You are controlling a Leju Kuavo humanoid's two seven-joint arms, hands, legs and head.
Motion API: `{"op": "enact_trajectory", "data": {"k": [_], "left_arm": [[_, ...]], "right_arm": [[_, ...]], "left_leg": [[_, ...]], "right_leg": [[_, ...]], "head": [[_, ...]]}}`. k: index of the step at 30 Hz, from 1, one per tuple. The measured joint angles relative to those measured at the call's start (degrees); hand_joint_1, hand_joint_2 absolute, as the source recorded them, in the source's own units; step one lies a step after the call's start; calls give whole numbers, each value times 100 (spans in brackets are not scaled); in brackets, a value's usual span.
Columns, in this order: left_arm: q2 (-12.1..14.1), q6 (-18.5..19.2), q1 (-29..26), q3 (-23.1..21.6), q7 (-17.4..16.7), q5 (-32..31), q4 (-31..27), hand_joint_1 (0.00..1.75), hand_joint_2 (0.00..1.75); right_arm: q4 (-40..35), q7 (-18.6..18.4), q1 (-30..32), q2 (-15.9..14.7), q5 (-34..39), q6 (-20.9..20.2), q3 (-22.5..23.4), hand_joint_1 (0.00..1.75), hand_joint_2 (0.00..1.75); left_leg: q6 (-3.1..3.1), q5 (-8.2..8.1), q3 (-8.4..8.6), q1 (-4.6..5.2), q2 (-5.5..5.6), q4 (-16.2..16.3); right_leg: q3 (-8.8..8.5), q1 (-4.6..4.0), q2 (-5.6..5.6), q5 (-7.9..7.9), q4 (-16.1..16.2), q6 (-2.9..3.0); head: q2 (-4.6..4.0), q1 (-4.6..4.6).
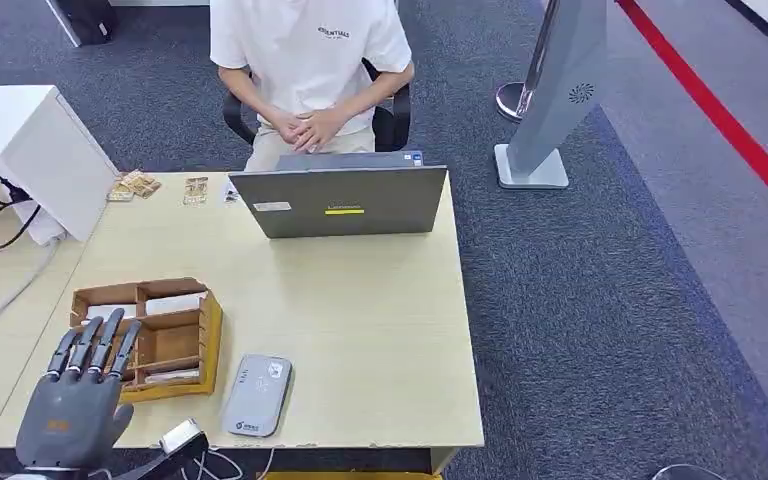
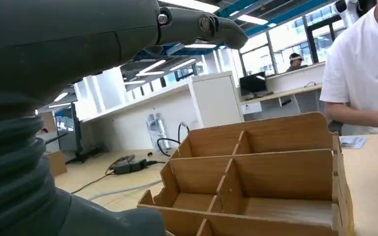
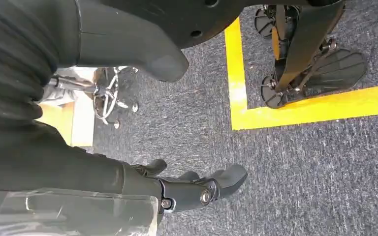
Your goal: Pass the card to the sensor for recognition and then transmit it.
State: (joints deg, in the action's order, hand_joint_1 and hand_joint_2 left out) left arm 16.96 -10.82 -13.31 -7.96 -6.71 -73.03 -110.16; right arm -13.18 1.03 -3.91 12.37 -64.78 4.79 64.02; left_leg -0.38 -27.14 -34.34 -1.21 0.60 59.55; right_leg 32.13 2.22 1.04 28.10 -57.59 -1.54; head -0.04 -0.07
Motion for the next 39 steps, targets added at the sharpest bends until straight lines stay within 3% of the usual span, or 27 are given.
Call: {"op": "enact_trajectory", "data": {"k": [17,23,39], "left_arm": [[118,284,24,0,-155,149,153,0,175],[105,363,143,39,-232,162,444,0,175],[-55,324,228,655,-322,217,1040,0,175]], "right_arm": [[-11,-20,0,-2,-52,-11,11,0,175],[-24,-26,0,-4,-125,-44,9,0,175],[-26,-37,-2,-4,-234,-26,9,0,175]], "left_leg": [[0,0,0,0,0,0],[0,0,0,0,0,0],[0,0,0,0,0,0]], "right_leg": [[0,0,0,0,0,0],[0,0,0,0,0,0],[0,0,0,0,0,0]], "head": [[0,0],[0,0],[0,0]]}}
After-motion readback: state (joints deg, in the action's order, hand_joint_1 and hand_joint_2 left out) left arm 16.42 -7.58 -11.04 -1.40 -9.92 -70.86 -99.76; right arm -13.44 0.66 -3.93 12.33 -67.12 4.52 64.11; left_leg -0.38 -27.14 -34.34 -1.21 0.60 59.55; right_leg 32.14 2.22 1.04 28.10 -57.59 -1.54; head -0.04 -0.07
